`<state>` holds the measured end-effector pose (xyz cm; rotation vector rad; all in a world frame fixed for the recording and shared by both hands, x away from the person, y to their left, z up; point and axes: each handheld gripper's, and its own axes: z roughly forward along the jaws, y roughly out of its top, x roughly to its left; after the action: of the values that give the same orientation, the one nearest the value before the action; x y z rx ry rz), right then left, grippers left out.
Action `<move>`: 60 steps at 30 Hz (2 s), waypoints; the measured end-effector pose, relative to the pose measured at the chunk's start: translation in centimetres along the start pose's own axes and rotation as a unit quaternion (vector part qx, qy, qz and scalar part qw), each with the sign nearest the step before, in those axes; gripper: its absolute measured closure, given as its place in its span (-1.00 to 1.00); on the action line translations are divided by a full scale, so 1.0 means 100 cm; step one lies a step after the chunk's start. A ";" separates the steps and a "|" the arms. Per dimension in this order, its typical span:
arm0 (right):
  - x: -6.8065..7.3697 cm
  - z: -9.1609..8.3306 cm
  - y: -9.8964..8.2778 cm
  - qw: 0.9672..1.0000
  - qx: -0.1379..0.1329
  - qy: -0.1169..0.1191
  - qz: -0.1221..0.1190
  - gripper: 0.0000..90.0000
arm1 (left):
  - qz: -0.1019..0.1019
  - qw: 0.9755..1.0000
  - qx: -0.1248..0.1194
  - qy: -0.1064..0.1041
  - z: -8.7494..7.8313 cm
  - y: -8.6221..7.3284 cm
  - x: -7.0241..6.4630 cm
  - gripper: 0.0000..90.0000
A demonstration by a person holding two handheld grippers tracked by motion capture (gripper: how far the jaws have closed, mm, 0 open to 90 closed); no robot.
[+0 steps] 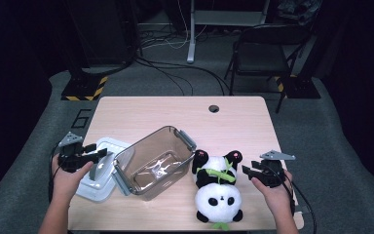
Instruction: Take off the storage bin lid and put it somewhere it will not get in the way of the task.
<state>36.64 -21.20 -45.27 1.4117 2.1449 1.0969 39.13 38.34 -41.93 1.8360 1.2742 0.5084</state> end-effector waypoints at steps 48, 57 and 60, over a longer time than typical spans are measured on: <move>0.078 0.000 0.010 0.996 0.028 0.058 -0.060 -0.08 | -0.009 1.000 0.004 0.000 -0.001 -0.003 0.002 0.00; 0.074 0.001 0.006 0.994 0.015 0.058 -0.090 0.39 | -0.009 1.000 0.003 0.002 0.001 -0.003 0.003 0.00; 0.073 -0.002 0.009 0.993 0.001 0.066 -0.101 0.46 | -0.011 1.000 0.004 0.000 0.000 -0.003 0.004 0.00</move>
<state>33.81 -14.64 -43.55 1.1204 2.3214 1.1385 39.13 38.75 -42.24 1.8261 1.2976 0.4924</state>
